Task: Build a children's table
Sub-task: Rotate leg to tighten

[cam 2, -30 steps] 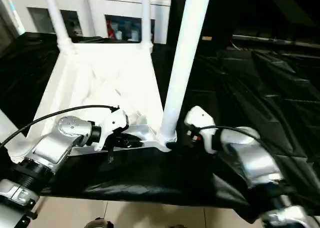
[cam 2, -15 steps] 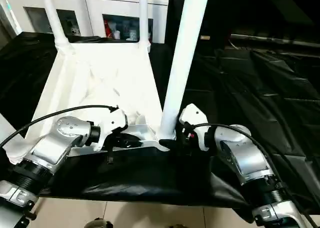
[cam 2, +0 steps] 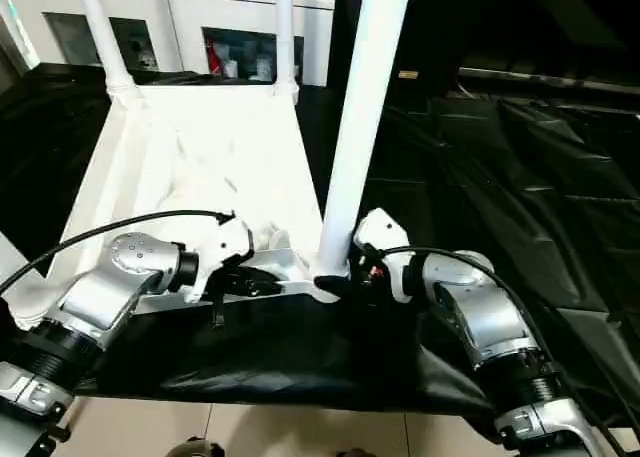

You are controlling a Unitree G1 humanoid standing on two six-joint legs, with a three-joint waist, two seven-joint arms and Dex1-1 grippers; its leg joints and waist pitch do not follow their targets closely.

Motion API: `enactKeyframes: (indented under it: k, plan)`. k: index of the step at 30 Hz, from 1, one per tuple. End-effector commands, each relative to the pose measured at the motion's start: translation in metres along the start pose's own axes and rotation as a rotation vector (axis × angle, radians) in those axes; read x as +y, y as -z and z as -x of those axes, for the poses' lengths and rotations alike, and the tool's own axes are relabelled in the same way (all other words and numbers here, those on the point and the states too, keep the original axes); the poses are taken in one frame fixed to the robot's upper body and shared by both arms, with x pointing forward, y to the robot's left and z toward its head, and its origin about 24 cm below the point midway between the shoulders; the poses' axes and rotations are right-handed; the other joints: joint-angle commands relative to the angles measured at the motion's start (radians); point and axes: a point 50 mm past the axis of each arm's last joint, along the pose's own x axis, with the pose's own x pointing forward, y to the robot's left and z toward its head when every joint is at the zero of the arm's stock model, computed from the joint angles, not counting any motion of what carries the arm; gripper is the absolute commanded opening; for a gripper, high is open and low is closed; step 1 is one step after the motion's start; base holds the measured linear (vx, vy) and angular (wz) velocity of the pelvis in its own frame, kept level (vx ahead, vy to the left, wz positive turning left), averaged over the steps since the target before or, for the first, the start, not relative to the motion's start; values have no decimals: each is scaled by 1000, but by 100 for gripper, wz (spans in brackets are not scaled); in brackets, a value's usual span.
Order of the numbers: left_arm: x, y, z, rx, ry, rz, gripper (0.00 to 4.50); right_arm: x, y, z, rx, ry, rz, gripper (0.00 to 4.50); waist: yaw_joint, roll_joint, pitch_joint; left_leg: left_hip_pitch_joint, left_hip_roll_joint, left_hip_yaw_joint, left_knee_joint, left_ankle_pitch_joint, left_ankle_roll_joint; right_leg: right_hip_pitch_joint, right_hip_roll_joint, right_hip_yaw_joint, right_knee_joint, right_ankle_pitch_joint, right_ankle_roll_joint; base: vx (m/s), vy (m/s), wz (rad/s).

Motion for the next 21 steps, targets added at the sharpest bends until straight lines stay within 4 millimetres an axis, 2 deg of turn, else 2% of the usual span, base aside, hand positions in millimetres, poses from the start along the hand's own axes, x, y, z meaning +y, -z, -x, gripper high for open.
enactKeyframes:
  k: [1,6,9,10,11,12,13,14,15,16,17,18,20,21]
  plan:
    - [-3,5,0,5,7,23,0,0,-2,-2,-3,-8,13,273,1,-12,-58,13,9,4,-80,-339,15,35,-31,14,-82,-362,-168,0,0,0]
    - [-3,6,0,2,-5,33,0,0,1,-3,-14,7,-3,272,1,-12,-59,14,10,3,-81,-346,12,34,-32,15,-83,-375,-163,0,0,0]
    - [5,6,-2,-9,-113,72,0,-14,4,-10,-71,211,-95,272,-2,-12,-61,12,9,3,-81,-345,7,34,-33,14,-83,-384,-162,0,0,0]
    - [10,6,-4,-11,-176,99,0,-21,6,-15,-96,325,-170,272,-9,-11,-60,9,6,1,-82,-353,-6,33,-34,12,-85,-404,-161,0,0,0]
    - [12,5,-6,-8,-207,114,0,-22,8,-20,-102,379,-211,272,-22,-13,-57,3,1,-3,-86,-371,-27,35,-33,7,-86,-464,-144,0,0,0]
    - [14,4,-11,-5,-247,128,0,-21,10,-28,-105,434,-249,271,-29,-16,-63,4,0,-7,-84,-372,-40,39,-35,5,-87,-493,-125,0,0,0]
    - [16,3,-14,-3,-275,140,0,-20,10,-34,-102,468,-271,271,-31,-13,-61,6,3,-7,-86,-373,-42,35,-35,5,-89,-490,-125,0,0,0]
    - [17,0,-20,-8,-309,155,0,-18,11,-44,-94,508,-295,271,-33,-8,-61,14,3,-5,-84,-387,-38,26,-32,8,-95,-480,-124,0,0,0]
    - [18,-2,-23,-11,-323,163,0,-17,10,-49,-90,524,-304,271,-33,-10,-62,17,2,-3,-81,-391,-34,24,-32,9,-95,-470,-127,0,0,0]
    - [18,-2,-23,-11,-323,163,0,-17,10,-49,-90,524,-304,271,-35,-11,-63,11,0,-4,-83,-384,-31,30,-31,8,-92,-447,-133,0,0,0]
    - [20,-12,-37,-30,-375,194,0,-12,4,-69,-84,582,-333,271,-36,-5,-62,13,1,-1,-83,-385,-26,24,-30,11,-93,-425,-137,0,0,0]
    - [21,-17,-43,-35,-395,201,0,-10,0,-79,-83,601,-345,271,-39,-7,-61,14,0,-1,-83,-392,-28,23,-26,10,-93,-415,-142,0,0,0]
    - [21,-27,-53,-36,-417,179,0,-4,-11,-96,-89,587,-336,271,-42,-8,-64,12,-1,-2,-82,-377,-32,27,-27,10,-89,-396,-146,0,0,0]
    - [22,-28,-54,-36,-418,177,0,-4,-11,-96,-89,586,-335,271,-41,-6,-64,13,-1,-2,-83,-377,-32,27,-27,9,-89,-388,-146,0,0,0]
